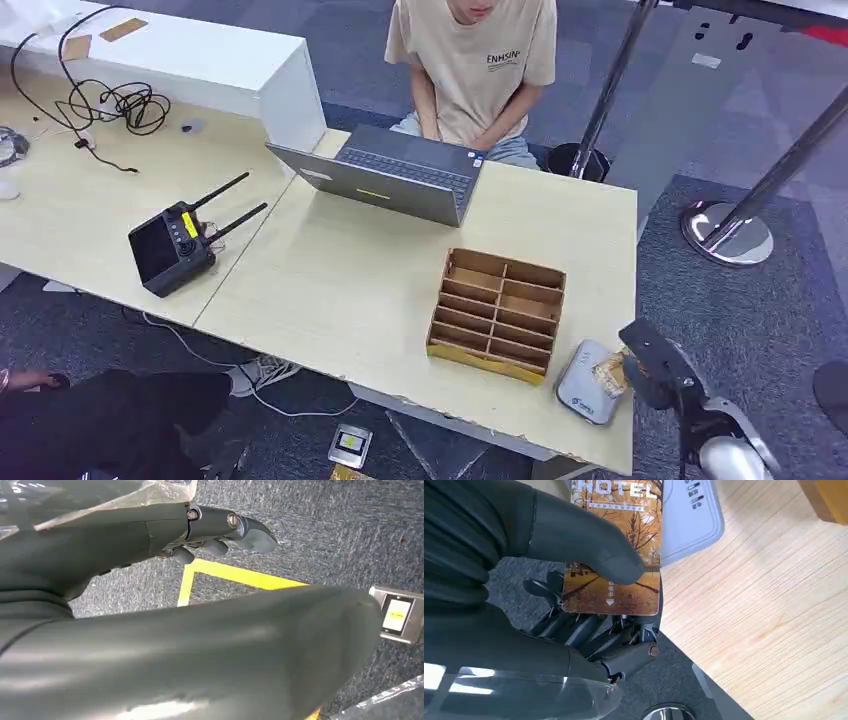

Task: Pass the card to the sensor for recognition and then transmit it.

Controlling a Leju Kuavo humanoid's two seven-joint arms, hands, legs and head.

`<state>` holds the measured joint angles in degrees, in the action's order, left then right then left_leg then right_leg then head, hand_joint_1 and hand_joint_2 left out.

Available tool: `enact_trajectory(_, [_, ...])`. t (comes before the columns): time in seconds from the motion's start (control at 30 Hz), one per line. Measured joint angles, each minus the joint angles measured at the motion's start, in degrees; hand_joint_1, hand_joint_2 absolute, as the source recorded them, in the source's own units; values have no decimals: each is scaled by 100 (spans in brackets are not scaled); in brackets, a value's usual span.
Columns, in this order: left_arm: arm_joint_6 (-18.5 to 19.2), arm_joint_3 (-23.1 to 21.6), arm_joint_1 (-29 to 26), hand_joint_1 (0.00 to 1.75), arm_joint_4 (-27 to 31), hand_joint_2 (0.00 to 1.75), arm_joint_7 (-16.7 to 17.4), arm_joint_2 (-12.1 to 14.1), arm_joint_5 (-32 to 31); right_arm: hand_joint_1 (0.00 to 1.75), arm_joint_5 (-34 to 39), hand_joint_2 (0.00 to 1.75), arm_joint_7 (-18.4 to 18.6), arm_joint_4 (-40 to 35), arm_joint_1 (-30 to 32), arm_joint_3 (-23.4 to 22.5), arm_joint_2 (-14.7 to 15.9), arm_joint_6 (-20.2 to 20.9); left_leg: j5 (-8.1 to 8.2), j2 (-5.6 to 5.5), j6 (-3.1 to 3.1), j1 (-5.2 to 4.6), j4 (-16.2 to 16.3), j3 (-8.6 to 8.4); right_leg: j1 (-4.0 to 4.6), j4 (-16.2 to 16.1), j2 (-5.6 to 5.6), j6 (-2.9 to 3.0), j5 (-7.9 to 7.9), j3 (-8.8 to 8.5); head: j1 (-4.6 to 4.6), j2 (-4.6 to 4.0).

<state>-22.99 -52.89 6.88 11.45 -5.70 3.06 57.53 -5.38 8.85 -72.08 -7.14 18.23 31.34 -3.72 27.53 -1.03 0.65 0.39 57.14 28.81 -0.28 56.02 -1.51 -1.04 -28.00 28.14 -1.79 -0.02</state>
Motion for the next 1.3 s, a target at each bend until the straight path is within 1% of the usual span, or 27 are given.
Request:
enact_trajectory(0.33, [-2,0,0,0,0,0,0,0,-2,175,-280,175,83,124,-109,166,-2,-94,0,0,0,0,0,-3,0,0,0,0,0,-4,0,0])
enact_trajectory(0.8, [-11,0,0,0,0,0,-2,0,-9,175,-391,175,81,247,-170,321,-24,-120,0,0,0,0,0,-8,0,0,0,0,0,-8,2,0])
enact_trajectory(1.23, [-9,0,0,0,0,0,-11,2,-26,175,-433,175,-88,323,-287,402,-42,-168,0,0,0,0,0,-11,0,0,0,0,1,-13,2,0])
enact_trajectory(1.3, [-9,0,0,0,0,0,-13,0,-26,175,-439,175,-158,321,-305,402,-42,-186,-1,0,0,0,0,-11,0,0,0,0,1,-15,2,0])
